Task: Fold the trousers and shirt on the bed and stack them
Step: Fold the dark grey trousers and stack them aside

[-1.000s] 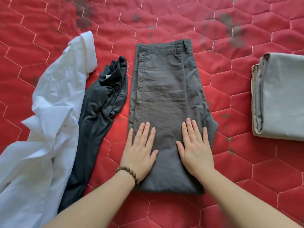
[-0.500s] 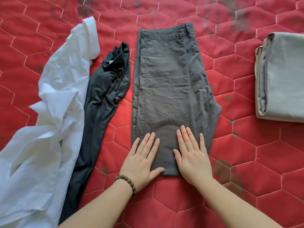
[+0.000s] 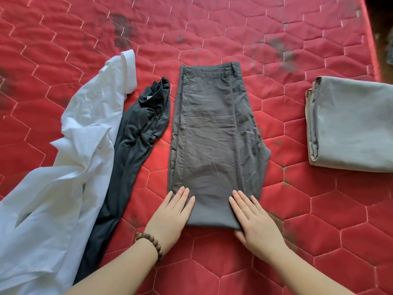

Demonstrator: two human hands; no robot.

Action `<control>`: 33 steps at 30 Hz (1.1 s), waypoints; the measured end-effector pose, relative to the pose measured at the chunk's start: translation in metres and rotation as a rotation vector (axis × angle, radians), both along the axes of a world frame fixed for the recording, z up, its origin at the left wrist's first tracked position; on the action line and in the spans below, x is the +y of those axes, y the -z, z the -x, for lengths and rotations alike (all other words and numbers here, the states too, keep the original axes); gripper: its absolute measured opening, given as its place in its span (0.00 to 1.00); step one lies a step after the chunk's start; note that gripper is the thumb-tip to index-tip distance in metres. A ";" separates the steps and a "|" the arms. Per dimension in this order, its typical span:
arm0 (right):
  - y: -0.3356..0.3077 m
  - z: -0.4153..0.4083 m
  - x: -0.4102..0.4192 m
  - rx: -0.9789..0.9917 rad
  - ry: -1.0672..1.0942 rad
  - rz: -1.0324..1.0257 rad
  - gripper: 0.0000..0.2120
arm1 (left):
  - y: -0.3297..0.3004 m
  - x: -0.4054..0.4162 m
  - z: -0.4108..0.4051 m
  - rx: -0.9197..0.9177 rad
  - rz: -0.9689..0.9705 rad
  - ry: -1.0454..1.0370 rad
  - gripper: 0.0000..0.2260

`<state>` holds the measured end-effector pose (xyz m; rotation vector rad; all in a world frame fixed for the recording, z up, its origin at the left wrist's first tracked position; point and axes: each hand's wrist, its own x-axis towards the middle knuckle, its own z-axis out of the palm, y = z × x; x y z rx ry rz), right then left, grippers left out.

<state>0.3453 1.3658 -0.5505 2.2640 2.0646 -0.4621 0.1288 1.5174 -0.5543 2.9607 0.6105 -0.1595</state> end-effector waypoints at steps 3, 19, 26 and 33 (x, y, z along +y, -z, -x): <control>-0.004 -0.001 -0.004 0.008 0.027 -0.092 0.36 | -0.010 0.005 0.005 -0.067 0.045 0.060 0.23; -0.078 -0.010 -0.042 0.534 0.276 -0.127 0.24 | -0.109 -0.053 0.049 -0.261 0.829 -0.312 0.14; -0.123 0.003 -0.022 0.981 0.755 -0.252 0.09 | -0.161 -0.034 0.038 -0.679 0.976 -0.765 0.15; -0.131 -0.016 0.027 1.038 0.833 -0.275 0.04 | -0.147 0.006 0.005 -0.803 1.014 -0.925 0.09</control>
